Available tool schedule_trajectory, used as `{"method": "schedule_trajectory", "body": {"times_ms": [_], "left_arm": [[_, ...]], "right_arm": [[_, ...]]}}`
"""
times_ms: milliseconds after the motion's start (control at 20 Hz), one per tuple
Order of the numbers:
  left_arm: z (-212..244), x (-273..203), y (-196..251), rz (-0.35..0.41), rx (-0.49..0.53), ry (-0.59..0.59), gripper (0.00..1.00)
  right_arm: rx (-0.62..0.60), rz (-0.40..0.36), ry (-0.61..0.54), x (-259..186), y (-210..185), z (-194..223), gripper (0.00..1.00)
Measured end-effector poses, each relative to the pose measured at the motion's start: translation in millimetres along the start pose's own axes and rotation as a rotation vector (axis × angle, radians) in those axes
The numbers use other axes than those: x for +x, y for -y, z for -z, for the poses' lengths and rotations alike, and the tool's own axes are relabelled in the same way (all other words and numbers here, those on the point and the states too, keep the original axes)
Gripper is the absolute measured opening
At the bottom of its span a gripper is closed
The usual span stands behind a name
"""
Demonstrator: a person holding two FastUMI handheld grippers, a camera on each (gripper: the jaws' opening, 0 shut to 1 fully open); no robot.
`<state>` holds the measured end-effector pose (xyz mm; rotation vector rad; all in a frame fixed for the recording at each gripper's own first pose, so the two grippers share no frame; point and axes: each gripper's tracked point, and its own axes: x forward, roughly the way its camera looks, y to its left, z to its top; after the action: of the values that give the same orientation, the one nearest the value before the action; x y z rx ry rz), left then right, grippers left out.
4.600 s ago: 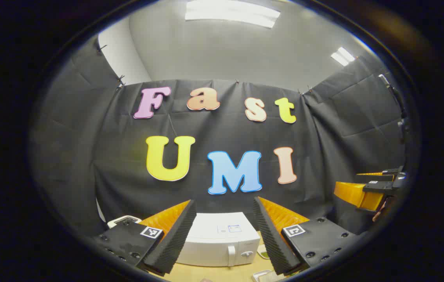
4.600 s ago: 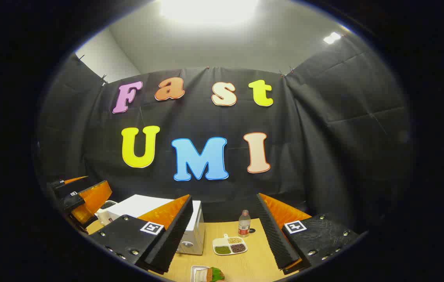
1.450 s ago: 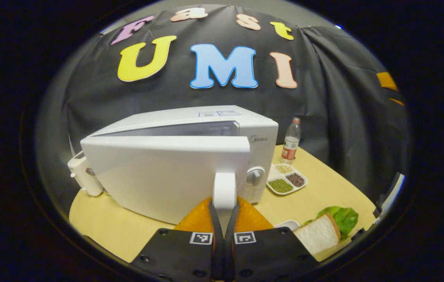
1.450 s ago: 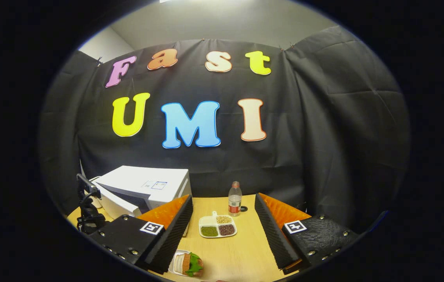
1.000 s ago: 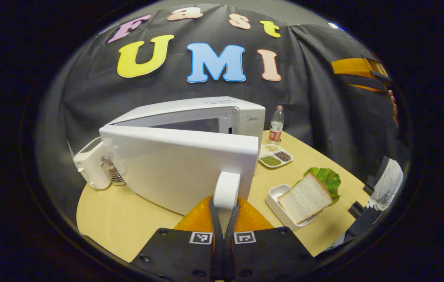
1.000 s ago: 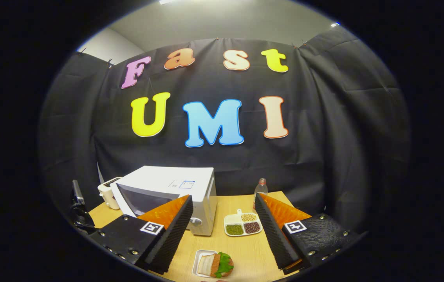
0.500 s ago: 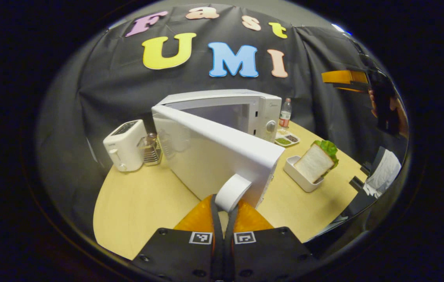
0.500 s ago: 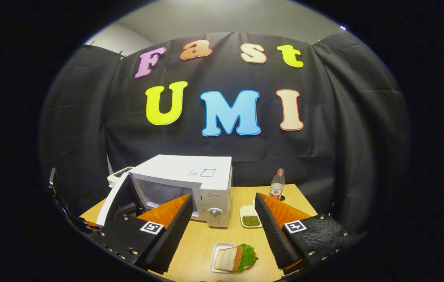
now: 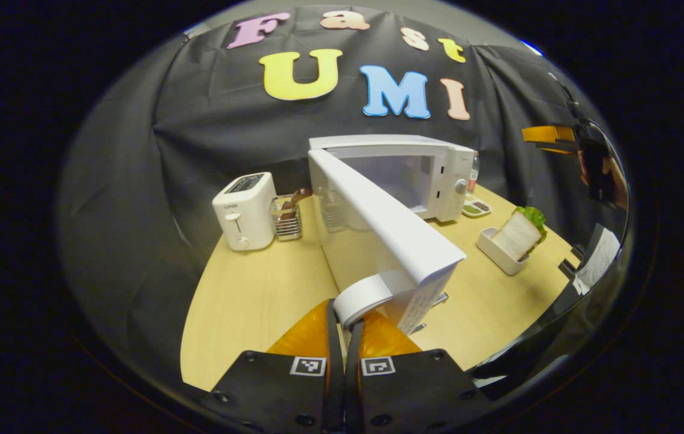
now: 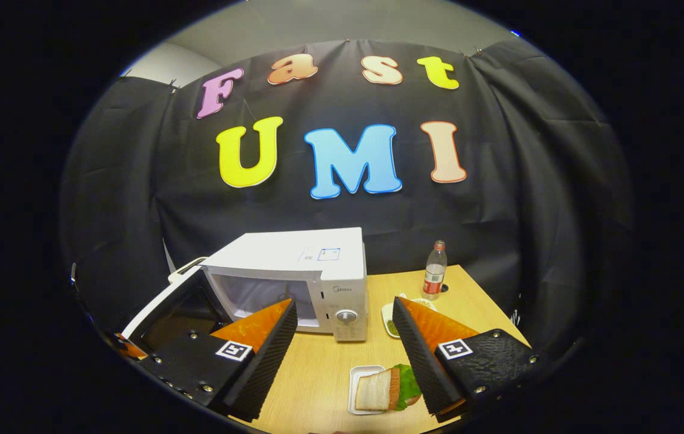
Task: Open the microwave oven with the left hand, put the food in, and close the microwave oven.
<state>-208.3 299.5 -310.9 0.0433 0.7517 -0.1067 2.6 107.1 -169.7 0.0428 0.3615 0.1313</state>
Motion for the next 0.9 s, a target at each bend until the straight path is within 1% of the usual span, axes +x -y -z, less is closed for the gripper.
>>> {"method": "schedule_trajectory", "body": {"times_ms": [50,150,250,300,350,400,550,600,650,750,800,850,900], "left_arm": [[2,-1,-7,-0.007,-0.006,0.004,0.06],[3,-3,-14,-0.009,-0.016,0.014,0.10],[5,-3,-12,0.005,-0.010,0.023,0.11],[5,-3,-12,0.009,-0.008,0.026,0.14],[6,-5,-11,0.015,-0.012,0.029,0.14],[6,-6,-13,0.015,-0.017,0.034,0.19],[7,-15,-20,0.001,-0.037,0.048,0.27],[8,-20,-23,-0.013,-0.050,0.051,0.28],[11,-26,-26,-0.036,-0.062,0.050,0.22],[5,-43,-29,-0.093,-0.091,0.069,0.22],[-8,-55,-26,-0.126,-0.113,0.101,0.28],[-27,-65,-23,-0.167,-0.142,0.149,0.26],[-49,-77,-20,-0.207,-0.164,0.201,0.35]], "right_arm": [[-0.002,0.009,-0.020,4,5,9,0.96],[-0.002,0.023,-0.072,12,19,29,0.96],[0.028,0.015,-0.159,20,32,57,0.96],[0.047,0.011,-0.216,21,38,72,0.96],[0.064,0.016,-0.270,22,47,89,0.96],[0.076,0.026,-0.314,23,56,102,0.96],[0.091,0.055,-0.421,25,85,140,0.96],[0.092,0.058,-0.455,26,93,153,0.93],[0.105,0.052,-0.490,23,97,168,0.96],[0.158,0.013,-0.550,22,96,188,0.96],[0.169,-0.001,-0.571,23,96,194,0.96],[0.172,-0.015,-0.581,24,95,199,0.96],[0.177,-0.029,-0.594,25,94,202,0.96]]}}
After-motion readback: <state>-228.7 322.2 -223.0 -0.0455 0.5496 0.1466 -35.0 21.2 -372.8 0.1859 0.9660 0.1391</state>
